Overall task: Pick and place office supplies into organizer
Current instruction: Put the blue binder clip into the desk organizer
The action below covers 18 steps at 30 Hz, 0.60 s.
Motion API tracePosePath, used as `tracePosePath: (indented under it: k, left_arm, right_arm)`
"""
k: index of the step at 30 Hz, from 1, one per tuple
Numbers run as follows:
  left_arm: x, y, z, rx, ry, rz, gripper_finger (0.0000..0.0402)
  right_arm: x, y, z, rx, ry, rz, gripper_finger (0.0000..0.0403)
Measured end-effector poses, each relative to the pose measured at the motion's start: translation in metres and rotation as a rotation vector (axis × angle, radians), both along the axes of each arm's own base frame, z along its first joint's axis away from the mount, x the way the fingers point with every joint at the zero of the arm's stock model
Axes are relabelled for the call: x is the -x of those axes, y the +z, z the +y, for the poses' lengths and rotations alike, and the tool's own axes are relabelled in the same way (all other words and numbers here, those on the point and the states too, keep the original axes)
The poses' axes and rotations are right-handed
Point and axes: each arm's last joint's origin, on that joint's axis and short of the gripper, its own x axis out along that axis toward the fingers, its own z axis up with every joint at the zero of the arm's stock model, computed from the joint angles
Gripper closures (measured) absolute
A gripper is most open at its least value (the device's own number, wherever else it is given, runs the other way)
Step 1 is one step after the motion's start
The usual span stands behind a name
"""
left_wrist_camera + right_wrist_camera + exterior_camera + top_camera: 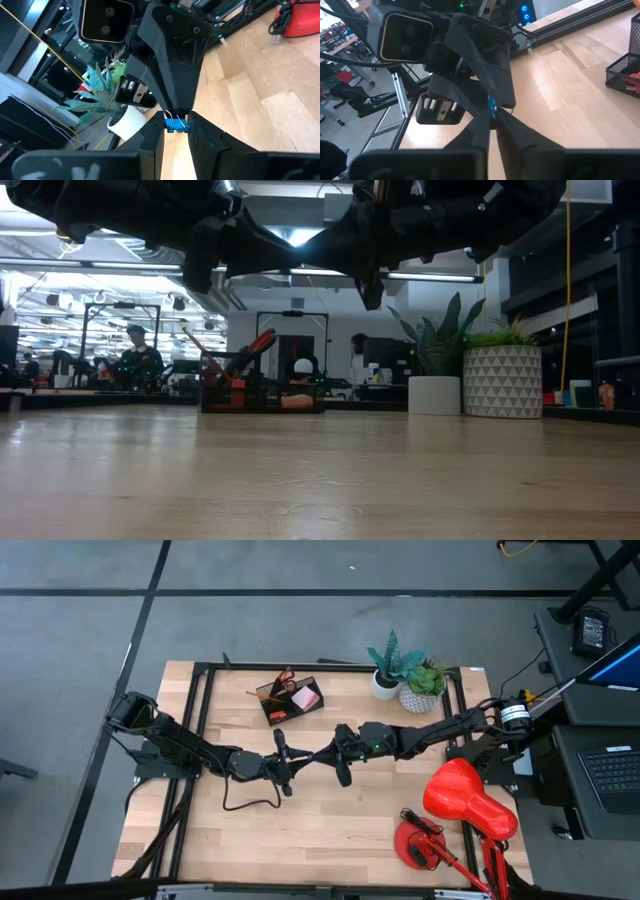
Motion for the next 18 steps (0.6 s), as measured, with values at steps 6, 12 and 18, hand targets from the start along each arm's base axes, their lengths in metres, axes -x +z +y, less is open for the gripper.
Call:
tracePosePath:
  k: [6,12,18]
  left_arm:
    - [0.0,0.0,0.0001,0.0,0.005,-0.001,0.0336]
    - [0.0003,0.0001,0.0001,-0.024,0.014,0.007,0.0336]
    - [0.0006,-0.0001,0.001,-0.031,0.045,0.009,0.0336]
  right_arm:
    - [0.0001,0.0,0.0003,-0.01,0.01,0.002,0.0304]
    - [0.0003,0.0003,0.0023,-0.055,0.085,0.007,0.026]
    - [0.0015,-0.0012,-0.001,-0.059,0.088,0.039,0.0254]
